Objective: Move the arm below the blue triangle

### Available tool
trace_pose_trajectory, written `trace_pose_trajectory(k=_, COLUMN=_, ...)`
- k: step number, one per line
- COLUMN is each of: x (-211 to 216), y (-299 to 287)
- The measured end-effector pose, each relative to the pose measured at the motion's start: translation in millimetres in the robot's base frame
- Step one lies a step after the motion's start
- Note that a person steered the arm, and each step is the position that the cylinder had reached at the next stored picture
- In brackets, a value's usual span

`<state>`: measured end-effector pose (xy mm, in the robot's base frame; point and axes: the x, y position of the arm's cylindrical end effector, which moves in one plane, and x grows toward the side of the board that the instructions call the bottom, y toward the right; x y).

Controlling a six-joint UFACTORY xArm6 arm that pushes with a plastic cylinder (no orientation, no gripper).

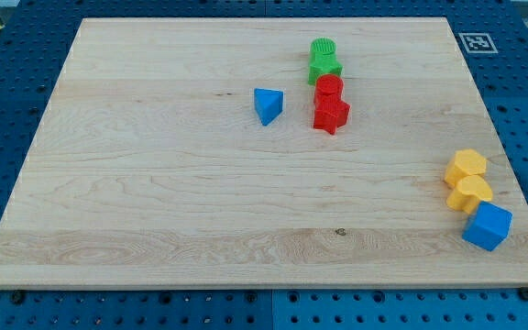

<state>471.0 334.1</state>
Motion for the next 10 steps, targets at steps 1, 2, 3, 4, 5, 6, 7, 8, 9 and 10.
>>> trace_pose_trajectory(k=1, x=2, y=-14)
trace_pose_trajectory(k=2, x=19, y=-19)
trace_pose_trajectory(k=3, x=20, y=-30)
trace_pose_trajectory(k=4, x=17, y=-43)
trace_pose_trajectory(k=5, x=-30, y=-43)
trace_pose_trajectory(k=6, x=-56, y=-92)
trace_pose_trajectory(k=7, x=-41, y=-159)
trace_pose_trajectory(k=8, x=-25, y=-234)
trace_pose_trajectory(k=9, x=-22, y=-301)
trace_pose_trajectory(k=10, x=-39, y=-354)
